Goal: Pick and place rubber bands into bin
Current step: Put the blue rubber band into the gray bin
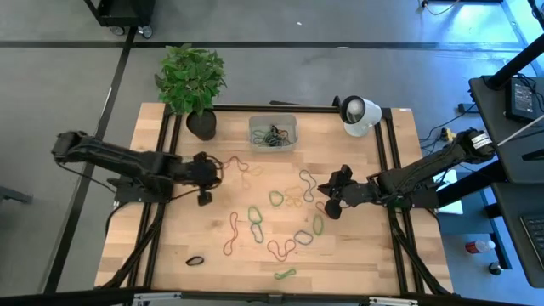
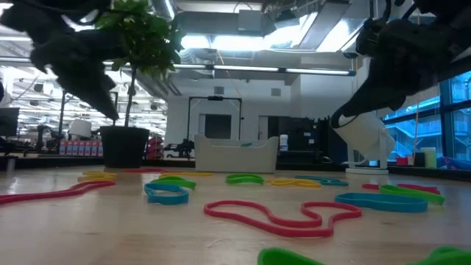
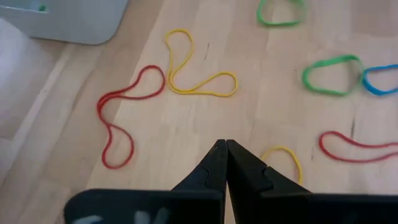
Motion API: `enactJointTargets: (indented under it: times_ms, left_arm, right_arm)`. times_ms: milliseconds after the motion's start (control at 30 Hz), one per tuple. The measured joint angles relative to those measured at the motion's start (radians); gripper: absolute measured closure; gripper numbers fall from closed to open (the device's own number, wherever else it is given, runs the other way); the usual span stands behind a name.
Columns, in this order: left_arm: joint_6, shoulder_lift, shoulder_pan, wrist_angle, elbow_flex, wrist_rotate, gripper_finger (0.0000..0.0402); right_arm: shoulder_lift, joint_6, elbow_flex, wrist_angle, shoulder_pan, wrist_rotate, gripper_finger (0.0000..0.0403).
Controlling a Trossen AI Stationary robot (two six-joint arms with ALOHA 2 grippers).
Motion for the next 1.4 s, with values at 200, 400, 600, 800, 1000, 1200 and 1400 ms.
enactJointTargets:
  times_ms: [200, 400, 600, 800, 1000, 1200, 1400]
  left_arm:
    - [0.023, -0.223, 0.004, 0.040, -0.095, -0.026, 0.0401]
    - [0.089, -0.332, 0.004, 0.148, -0.162, -0.016, 0.0400]
    - [0.081, -0.352, 0.004, 0.178, -0.194, -0.042, 0.0399]
    - [0.079, -0.351, 0.004, 0.262, -0.215, -0.090, 0.0399]
    - [0.058, -0.351, 0.001, 0.315, -0.260, -0.093, 0.0401]
    - [0.090, -0.351, 0.001, 0.325, -0.264, -0.079, 0.0400]
    - [0.107, -0.351, 0.001, 0.343, -0.264, -0.056, 0.0399]
  right_arm:
    - [0.000, -0.020, 0.085, -0.058, 0.000, -0.064, 0.0320]
    - [0.085, -0.024, 0.244, -0.254, 0.025, -0.094, 0.0318]
    - [0.301, -0.025, 0.390, -0.365, 0.043, -0.191, 0.0318]
    - [0.547, -0.025, 0.530, -0.401, 0.044, -0.371, 0.0318]
    - [0.715, -0.029, 0.665, -0.499, 0.044, -0.417, 0.0318]
    - [0.769, -0.029, 0.724, -0.534, 0.044, -0.424, 0.0318]
    - [0.771, -0.029, 0.725, -0.527, 0.045, -0.493, 0.0318]
